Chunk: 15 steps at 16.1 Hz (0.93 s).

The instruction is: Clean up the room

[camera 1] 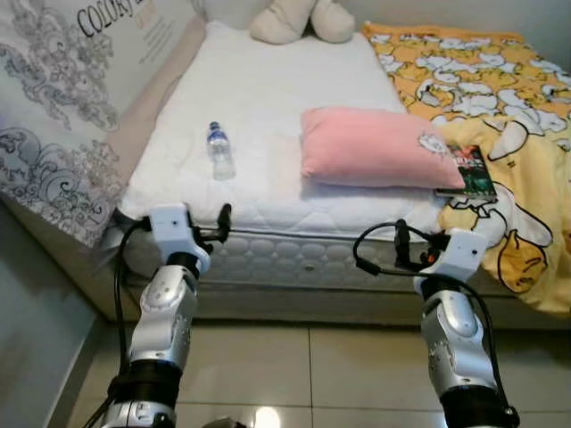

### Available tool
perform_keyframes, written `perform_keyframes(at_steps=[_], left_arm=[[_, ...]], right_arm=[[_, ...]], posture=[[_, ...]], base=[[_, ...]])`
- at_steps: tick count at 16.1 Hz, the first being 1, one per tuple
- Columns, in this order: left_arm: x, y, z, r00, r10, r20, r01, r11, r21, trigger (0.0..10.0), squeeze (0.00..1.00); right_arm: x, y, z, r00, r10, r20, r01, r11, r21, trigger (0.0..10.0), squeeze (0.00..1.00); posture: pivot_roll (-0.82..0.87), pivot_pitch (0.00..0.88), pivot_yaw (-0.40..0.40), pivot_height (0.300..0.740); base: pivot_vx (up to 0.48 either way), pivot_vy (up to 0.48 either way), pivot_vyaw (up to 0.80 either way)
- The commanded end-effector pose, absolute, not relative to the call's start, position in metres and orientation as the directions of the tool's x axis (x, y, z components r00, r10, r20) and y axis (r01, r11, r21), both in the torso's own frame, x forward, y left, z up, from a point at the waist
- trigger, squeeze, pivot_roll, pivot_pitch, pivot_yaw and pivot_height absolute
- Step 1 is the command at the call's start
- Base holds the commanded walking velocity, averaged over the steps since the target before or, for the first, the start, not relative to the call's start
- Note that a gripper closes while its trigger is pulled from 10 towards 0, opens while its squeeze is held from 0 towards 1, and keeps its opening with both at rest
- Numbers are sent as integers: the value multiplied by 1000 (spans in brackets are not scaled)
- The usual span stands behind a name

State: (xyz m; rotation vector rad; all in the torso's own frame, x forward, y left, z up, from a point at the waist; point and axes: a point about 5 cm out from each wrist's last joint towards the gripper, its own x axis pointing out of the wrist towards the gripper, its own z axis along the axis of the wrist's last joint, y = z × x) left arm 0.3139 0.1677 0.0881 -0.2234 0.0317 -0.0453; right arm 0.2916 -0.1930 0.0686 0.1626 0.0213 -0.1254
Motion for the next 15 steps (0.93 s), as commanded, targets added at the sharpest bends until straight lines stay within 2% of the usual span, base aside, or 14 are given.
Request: perform_keyframes(at_steps=[1,4,7,10,12,15], left_arm=[[319,163,96,998,-67,-3,65,974,-215,10000,0],[322,160,102,999,-53,13,54,986,-155,10000,0],[322,161,104,999,-41,27,43,994,-100,10000,0],[324,159,107,999,-37,35,37,999,-19,10000,0],[325,161,105,1000,-12,14,12,1000,2,10000,0],[327,161,106,1000,24,19,-24,1000,-6,10000,0]], right_arm=[[293,-192,71,994,-106,-16,107,981,163,10000,0],[300,-173,76,1000,-7,0,7,987,160,10000,0],[304,-172,79,1000,21,5,-22,987,157,10000,0],[307,-172,82,999,48,11,-49,988,143,10000,0],[308,-171,82,998,60,12,-61,988,140,10000,0],[308,-169,81,997,77,5,-77,988,132,10000,4]], posture=[[-104,0,13,740],[-96,0,4,740],[-88,0,-4,740],[-80,0,-11,740],[-77,0,-14,740],[-80,0,-13,740]], base=[[0,0,0],[0,0,477],[0,0,402],[0,0,0],[379,-285,0],[431,0,0]])
